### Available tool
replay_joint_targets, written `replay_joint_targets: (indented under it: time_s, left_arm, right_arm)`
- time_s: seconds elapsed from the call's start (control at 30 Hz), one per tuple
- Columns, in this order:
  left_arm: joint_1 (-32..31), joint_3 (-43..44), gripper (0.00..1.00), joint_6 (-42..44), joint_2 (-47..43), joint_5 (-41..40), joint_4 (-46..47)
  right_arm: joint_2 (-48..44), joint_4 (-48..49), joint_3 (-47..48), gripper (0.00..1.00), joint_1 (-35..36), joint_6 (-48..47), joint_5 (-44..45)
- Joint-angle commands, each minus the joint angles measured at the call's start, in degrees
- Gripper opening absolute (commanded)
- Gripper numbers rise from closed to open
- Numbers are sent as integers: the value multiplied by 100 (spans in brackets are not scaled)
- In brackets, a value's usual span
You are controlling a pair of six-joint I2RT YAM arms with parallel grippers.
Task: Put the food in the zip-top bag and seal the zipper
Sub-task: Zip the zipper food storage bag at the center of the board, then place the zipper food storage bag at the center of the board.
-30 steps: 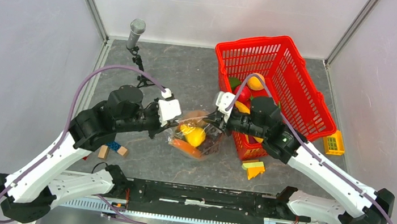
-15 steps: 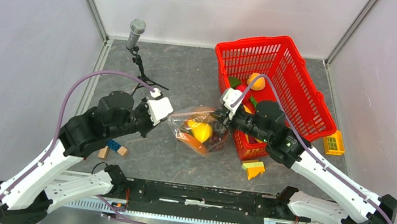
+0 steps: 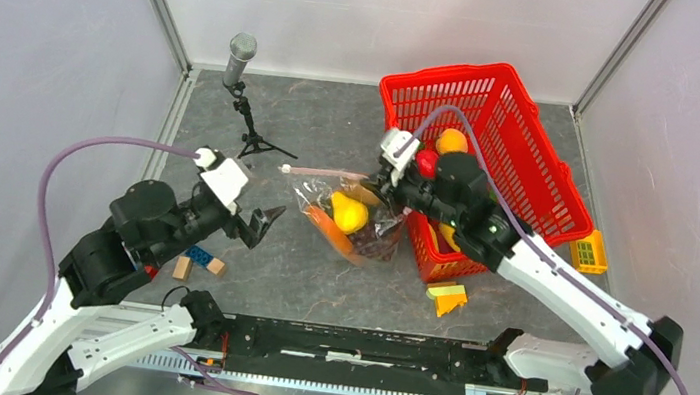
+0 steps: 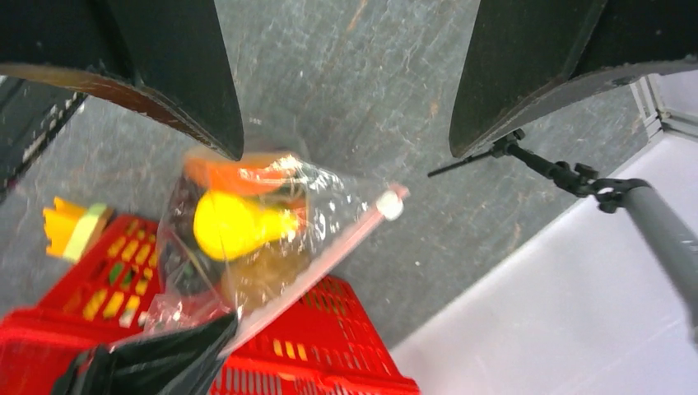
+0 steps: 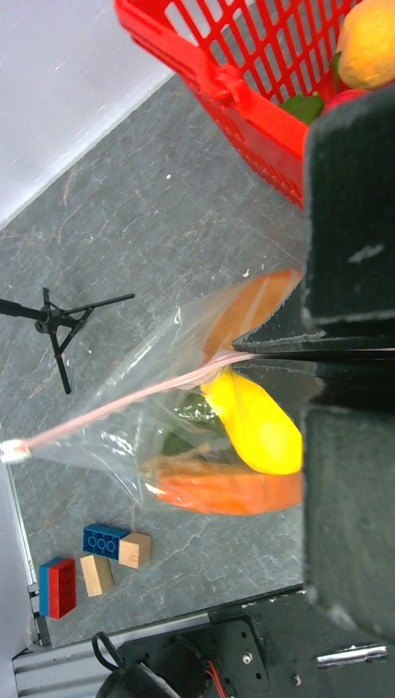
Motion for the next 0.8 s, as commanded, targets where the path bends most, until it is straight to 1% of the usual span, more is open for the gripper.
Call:
replay_joint_targets:
  time_s: [0.0,0.07,0.13,0.2,0.27,0.33,0.47,0.53,0.57,0.6,0.63,0.67,0.7,0.73,0.77]
  left_arm:
    - [16,-14,100,-620,-112,-574,776]
    - [21,-22,100,-703,-151,-764,833]
    - [16,-37,100,-797,-253,-946,900]
    - [16,-79,100,-844,-394,-1117,1018]
    - [16,-118,100,-887,-536,-1328,1128]
    - [16,-89,100,-938,-663,-1458,1137]
    - [16,50,100,-977,-785,-1393,1003]
    - [16,126,100,-974,-716,-1296,934]
    - [16,160,100,-969,-658,-1227,913]
    - [16,170,100,-963,-598,-1184,909]
    - [16,167,100,-959,-531,-1141,923]
    - [16,147,100,-964,-477,-1119,963]
    - [16,117,100,-989,-422,-1100,999]
    - [16,69,100,-1008,-387,-1080,1068]
    - [16,28,100,-1043,-363,-1056,1126]
  right_arm:
    - [648,255,1425,0,-13,-97,-141]
    - [1068,-86,2112,0,-12,-357,-103]
    - [1496,-504,2990,0,-7,-683,-190]
    - [1861,-781,3607,0,-11,-816,-184]
    - [2019,-991,3733,0,-6,-895,-446]
    - [1898,-1042,3144,0,59,-1033,-874]
    - [1124,-954,1040,0,557,-1384,-1324]
    - [794,-1100,434,1,866,-1489,-1555]
    - [643,-1171,215,6,1013,-1508,-1670]
    - [518,-1214,32,17,1133,-1532,-1817]
    - [422,-1296,-114,38,1247,-1596,-1924]
    - [304,-1328,-209,55,1319,-1606,-1921]
    - [178,-1243,-332,64,1335,-1521,-1856]
    - [-16,-1079,-446,69,1334,-1428,-1770]
    - [-230,-917,-559,73,1333,-1359,-1635]
